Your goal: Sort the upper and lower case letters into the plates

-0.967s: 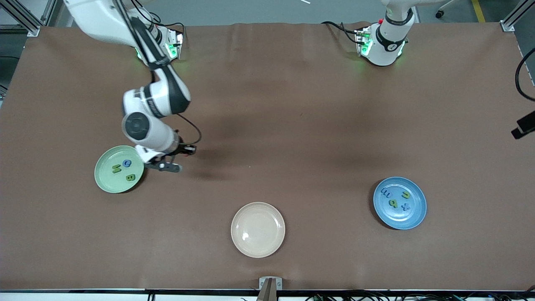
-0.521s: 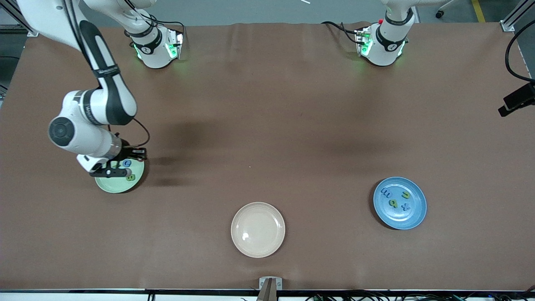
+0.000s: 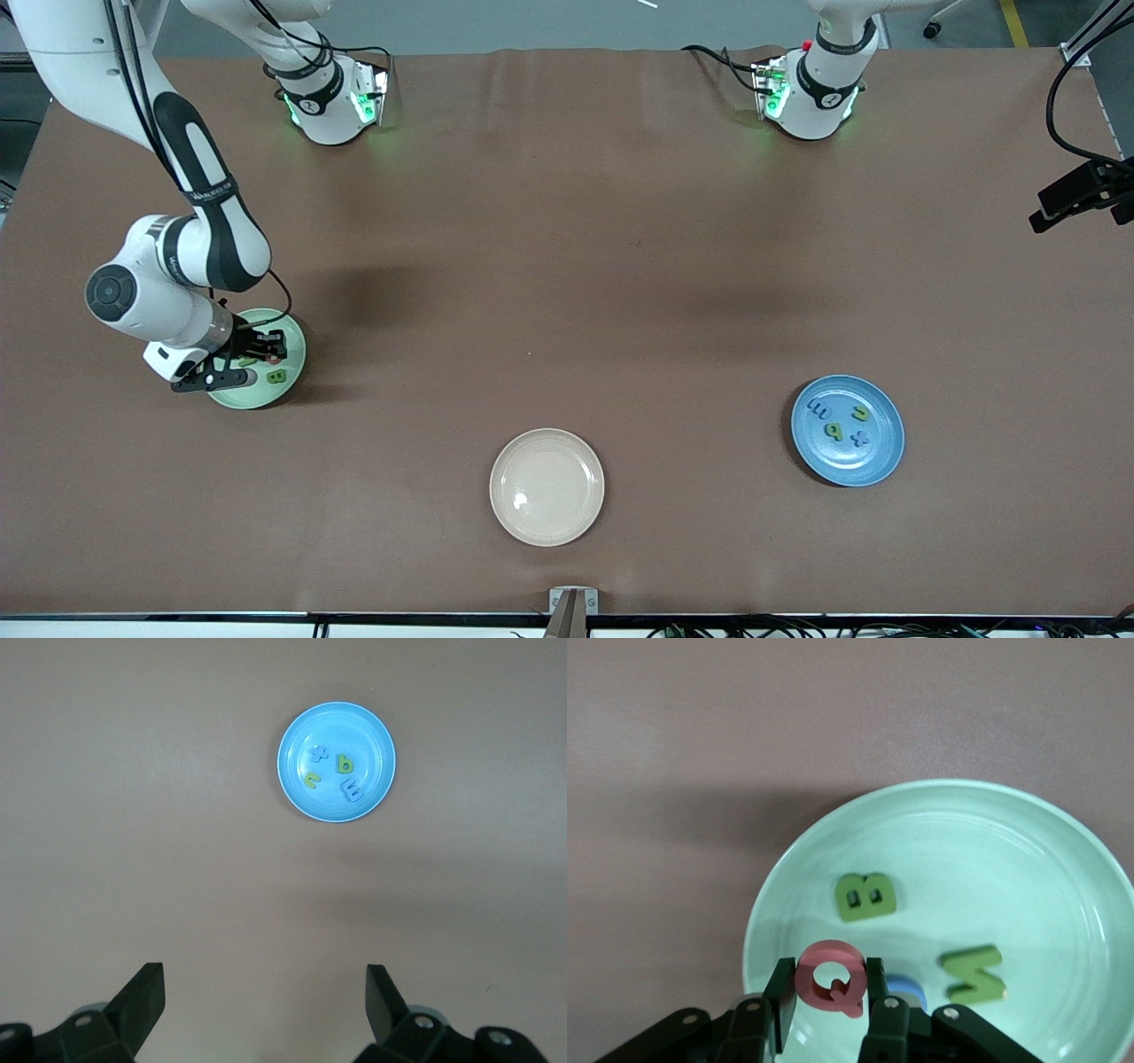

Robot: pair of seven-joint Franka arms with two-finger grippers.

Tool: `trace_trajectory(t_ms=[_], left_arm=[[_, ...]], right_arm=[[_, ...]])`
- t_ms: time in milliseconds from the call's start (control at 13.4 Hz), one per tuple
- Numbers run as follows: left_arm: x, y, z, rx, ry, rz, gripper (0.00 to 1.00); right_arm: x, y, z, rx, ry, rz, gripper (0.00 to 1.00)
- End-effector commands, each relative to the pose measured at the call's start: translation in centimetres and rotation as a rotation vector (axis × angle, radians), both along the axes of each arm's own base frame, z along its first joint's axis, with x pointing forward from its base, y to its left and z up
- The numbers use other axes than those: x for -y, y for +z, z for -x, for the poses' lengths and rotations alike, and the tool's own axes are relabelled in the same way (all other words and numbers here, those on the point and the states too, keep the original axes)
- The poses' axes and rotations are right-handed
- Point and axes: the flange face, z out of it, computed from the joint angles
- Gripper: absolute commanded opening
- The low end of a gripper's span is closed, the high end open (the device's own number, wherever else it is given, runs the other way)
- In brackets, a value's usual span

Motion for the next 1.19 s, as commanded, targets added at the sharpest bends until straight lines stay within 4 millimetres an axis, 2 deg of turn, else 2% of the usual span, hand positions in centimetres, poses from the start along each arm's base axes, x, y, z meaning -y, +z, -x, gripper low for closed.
trace_trajectory(t_ms=[0, 297, 372, 446, 521, 595, 744, 967, 1115], left_arm=[[0.4, 0.2, 1.5, 0.001, -0.022, 0.013, 1.00], [0.1, 0.1, 2.0, -0.002, -0.018, 0.015, 1.00], [0.6, 0.1, 2.0, -0.002, -0.027, 0.015, 1.00], [0.8, 0.1, 1.9, -0.002, -0.033, 0.012, 1.00], [0.8, 0.1, 1.8, 0.001, -0.030, 0.012, 1.00], [0.7, -0.2, 1.6, -0.004, -0.031, 0.011, 1.00], [0.9, 0.2, 1.5, 0.007, -0.034, 0.007, 1.00], [1.4, 0.3, 1.7, 0.005, -0.043, 0.005, 1.00], [2.7, 0.0, 2.2, -0.024, -0.065, 0.007, 1.00]], right_arm=[[0.4, -1.4, 0.7, 0.015, 0.024, 0.003, 0.20], [0.4, -1.9, 0.9, 0.012, 0.025, 0.004, 0.22], [0.4, -1.9, 1.0, 0.011, 0.025, 0.003, 0.29], [0.4, -1.9, 1.0, 0.009, 0.023, 0.003, 0.49], [0.4, -1.9, 1.0, 0.008, 0.024, 0.002, 0.80], [0.4, -1.8, 1.0, 0.003, 0.023, 0.001, 0.98], [0.0, -0.9, 1.1, -0.012, 0.029, -0.003, 0.99], [-0.9, 4.4, 1.0, -0.048, 0.029, -0.017, 0.99], [-1.0, 7.5, 1.3, -0.068, -0.008, -0.021, 0.99]])
